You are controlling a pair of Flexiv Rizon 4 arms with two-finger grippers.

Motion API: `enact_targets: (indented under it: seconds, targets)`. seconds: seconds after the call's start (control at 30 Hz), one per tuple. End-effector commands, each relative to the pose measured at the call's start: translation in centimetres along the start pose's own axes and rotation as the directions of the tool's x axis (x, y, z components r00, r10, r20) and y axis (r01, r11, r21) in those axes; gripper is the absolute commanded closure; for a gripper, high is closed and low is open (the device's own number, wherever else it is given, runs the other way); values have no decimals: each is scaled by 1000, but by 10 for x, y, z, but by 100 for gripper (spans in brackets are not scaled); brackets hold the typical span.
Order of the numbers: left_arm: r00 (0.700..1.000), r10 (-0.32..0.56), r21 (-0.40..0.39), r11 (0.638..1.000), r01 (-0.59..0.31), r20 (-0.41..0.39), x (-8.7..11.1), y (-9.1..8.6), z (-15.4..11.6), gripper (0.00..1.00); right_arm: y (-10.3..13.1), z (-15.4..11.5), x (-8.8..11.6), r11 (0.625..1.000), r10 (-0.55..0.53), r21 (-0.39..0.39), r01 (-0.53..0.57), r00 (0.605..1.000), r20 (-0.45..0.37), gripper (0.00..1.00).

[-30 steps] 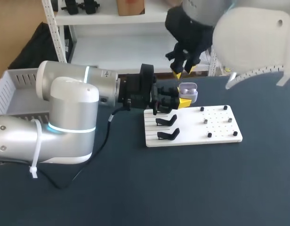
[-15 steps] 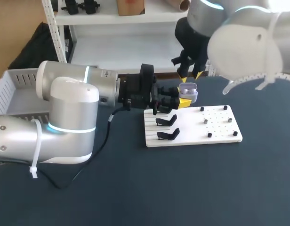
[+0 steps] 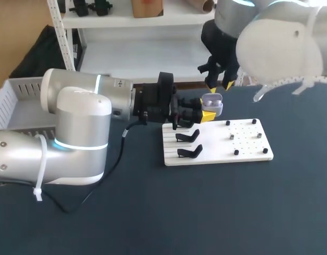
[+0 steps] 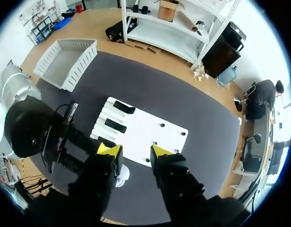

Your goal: Pick up each earbud case from the left stands, insert the matching earbuds, close the lid, and place the case in the box.

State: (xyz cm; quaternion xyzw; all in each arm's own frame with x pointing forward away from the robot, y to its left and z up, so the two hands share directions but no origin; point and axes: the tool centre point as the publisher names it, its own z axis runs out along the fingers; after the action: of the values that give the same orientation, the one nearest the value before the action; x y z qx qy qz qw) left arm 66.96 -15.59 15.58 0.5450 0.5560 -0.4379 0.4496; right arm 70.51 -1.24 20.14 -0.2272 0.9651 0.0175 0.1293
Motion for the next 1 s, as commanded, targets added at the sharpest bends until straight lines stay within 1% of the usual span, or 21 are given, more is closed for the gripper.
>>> enact_targets:
  seconds: [0.03,0.2,0.43,0.57,0.63,0.77,0.87,1.0]
  targets:
    - [1000,1,-6,1000,-1,3,0,-1,0,100,6,-10,21,1000,-10,-8,11,1000,22,64]
    - [1000,1,-6,1000,-1,3,0,-1,0,100,8,-12,26,1000,-10,-16,10,1000,26,63]
    - [1000,1,-6,1000,-1,3,0,-1,0,100,-4,-39,21,999,51,-24,-49,991,123,60]
    - [1000,1,-6,1000,-1,3,0,-1,0,100,-9,-46,27,996,90,-41,-85,984,156,60]
    - [1000,1,-6,1000,-1,3,0,-1,0,100,-12,-42,33,991,123,-72,-112,977,172,60]
    - [1000,1,-6,1000,-1,3,0,-1,0,100,-18,-21,51,980,186,-96,-174,973,133,60]
    - [999,35,-13,999,-35,0,-12,-4,-17,100,-22,-6,63,969,232,-113,-220,966,110,61]
    - [996,65,-34,997,-68,-63,-23,-5,-36,100,-30,1,73,950,293,-141,-278,952,93,62]
